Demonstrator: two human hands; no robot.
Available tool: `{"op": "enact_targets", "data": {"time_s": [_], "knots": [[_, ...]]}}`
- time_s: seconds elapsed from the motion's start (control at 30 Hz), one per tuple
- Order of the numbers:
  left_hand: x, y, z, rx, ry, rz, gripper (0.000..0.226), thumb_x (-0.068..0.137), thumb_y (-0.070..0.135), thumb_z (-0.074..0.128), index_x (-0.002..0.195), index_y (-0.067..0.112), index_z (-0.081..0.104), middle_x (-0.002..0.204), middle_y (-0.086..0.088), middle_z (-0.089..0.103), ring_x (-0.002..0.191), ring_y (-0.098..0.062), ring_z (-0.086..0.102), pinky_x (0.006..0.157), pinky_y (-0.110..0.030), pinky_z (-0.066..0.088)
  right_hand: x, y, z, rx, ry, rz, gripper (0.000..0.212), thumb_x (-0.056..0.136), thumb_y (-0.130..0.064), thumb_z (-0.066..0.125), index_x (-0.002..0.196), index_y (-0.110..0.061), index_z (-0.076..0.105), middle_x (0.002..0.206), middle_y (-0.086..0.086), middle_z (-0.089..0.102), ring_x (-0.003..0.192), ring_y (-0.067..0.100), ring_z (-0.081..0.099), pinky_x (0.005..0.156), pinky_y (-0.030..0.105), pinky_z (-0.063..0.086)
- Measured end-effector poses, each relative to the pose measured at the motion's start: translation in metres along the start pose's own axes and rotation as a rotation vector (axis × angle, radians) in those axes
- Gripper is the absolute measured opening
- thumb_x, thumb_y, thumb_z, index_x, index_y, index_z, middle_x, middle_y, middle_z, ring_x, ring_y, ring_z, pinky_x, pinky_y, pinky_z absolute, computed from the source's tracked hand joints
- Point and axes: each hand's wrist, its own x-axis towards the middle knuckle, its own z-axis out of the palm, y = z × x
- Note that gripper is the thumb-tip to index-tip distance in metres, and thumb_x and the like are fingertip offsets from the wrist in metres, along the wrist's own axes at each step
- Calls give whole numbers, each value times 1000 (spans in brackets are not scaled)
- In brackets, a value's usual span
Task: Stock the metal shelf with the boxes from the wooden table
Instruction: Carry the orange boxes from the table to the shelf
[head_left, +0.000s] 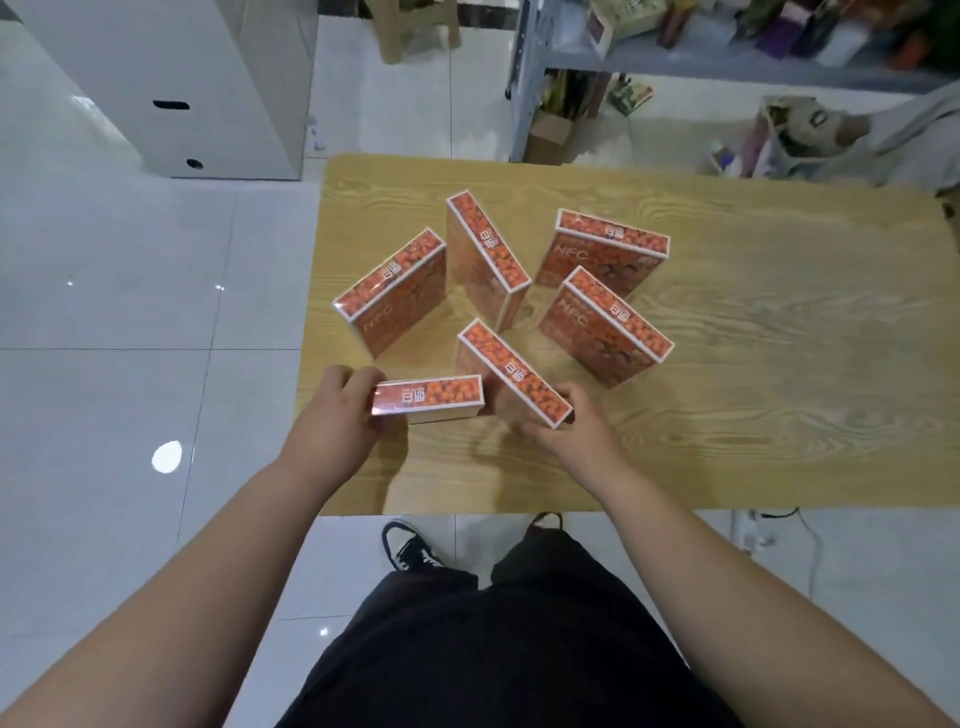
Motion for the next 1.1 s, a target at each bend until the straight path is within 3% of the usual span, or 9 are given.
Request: {"op": "enact_targets", "data": {"time_s": [0.13,0.3,0.37,0.47,0.53,0.6,0.77,1.0,1.1], "knots": [[-5,2,6,-300,-50,-75,43,70,15,85,105,29,63,104,6,58,95,-11,56,73,-17,40,3,9,-15,40,-41,8,37,79,-29,84,102,-35,56,98,-12,70,91,8,65,77,32,51],[-28,24,39,-559,-68,-279,45,73,9,84,103,18,52,81,14,68,72,1,63,58,-11,43,3,19,-27,21,-145,-10,39,80,-36,83,106,-35,53,93,-11,71,83,6,68,72,25,51],[-35,30,47,-651,-52,-331,51,67,23,88,103,20,52,81,13,70,75,-2,65,65,-14,48,5,19,-31,0,-174,-56,36,81,-33,81,104,-33,54,89,-8,70,81,11,67,66,25,48],[-54,29,50,-830,-3,-387,55,66,39,83,115,32,59,105,4,74,99,-16,70,91,-46,55,17,18,-41,71,-242,-72,34,77,-27,81,101,-35,58,91,-6,71,86,13,69,73,34,50],[-76,34,48,-953,104,-442,47,76,37,78,119,32,61,112,2,74,103,-17,71,94,-46,54,22,8,-50,135,-309,-98,27,79,-26,82,94,-32,60,88,-6,69,79,0,68,70,26,51],[-102,44,49,-1017,268,-530,40,79,43,73,116,35,64,112,5,74,102,-16,71,93,-43,53,27,1,-51,179,-419,-130,20,82,-27,78,93,-33,64,90,-3,72,85,5,72,72,27,56],[-184,52,66,-1218,648,-810,46,71,52,70,111,32,65,106,-2,76,94,-26,74,83,-50,57,24,-24,-29,202,-643,-152,39,96,-23,59,132,-34,54,120,-3,70,102,20,72,86,46,60],[-315,46,90,-1327,1000,-1071,20,89,35,63,106,25,63,82,-5,72,64,-20,70,59,-38,55,-19,-66,42,-11,-802,-378,42,96,-25,50,128,-53,50,100,-12,70,88,2,67,73,26,50],[-366,40,102,-1382,1115,-1096,35,87,35,65,117,17,62,94,-15,72,73,-29,71,64,-47,58,-66,-90,83,-101,-886,-491,44,91,-32,49,127,-58,47,100,-14,69,97,5,66,84,29,49]]}}
